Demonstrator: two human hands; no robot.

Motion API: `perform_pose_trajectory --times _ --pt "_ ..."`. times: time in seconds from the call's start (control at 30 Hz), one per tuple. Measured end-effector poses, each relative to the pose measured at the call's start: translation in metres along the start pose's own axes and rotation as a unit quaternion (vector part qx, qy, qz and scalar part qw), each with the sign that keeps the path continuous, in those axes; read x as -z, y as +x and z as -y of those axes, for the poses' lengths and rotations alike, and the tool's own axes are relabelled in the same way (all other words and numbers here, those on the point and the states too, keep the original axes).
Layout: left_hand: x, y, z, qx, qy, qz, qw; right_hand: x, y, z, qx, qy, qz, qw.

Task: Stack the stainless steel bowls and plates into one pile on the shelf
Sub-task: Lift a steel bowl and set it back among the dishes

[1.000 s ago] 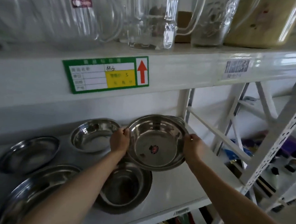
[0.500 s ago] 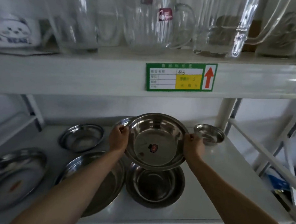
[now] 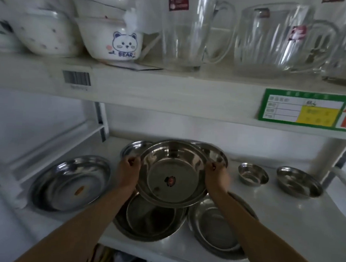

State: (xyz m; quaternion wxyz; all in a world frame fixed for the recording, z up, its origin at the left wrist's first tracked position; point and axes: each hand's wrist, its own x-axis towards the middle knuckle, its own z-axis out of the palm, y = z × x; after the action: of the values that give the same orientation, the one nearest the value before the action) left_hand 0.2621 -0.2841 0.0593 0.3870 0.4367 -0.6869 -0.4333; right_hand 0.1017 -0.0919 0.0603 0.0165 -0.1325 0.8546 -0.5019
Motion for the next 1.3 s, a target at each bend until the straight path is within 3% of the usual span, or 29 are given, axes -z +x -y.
perform_pose_trajectory --times 0.3,0.87,1.3 --pt "0.049 -0.015 0.028 0.008 0.053 -0.008 0.999 -0.045 -0.021 -0.002 0.018 -0.08 0.075 0.994" --pt "0.066 -0.04 0.088 0.03 0.159 0.009 0.987 -0.071 -0.042 -0.029 0.079 -0.206 0.082 0.972" --pt "0.057 -0.049 0.093 0.038 0.145 -0.01 0.989 -0.071 -0.04 -0.04 0.097 -0.268 0.085 0.955"
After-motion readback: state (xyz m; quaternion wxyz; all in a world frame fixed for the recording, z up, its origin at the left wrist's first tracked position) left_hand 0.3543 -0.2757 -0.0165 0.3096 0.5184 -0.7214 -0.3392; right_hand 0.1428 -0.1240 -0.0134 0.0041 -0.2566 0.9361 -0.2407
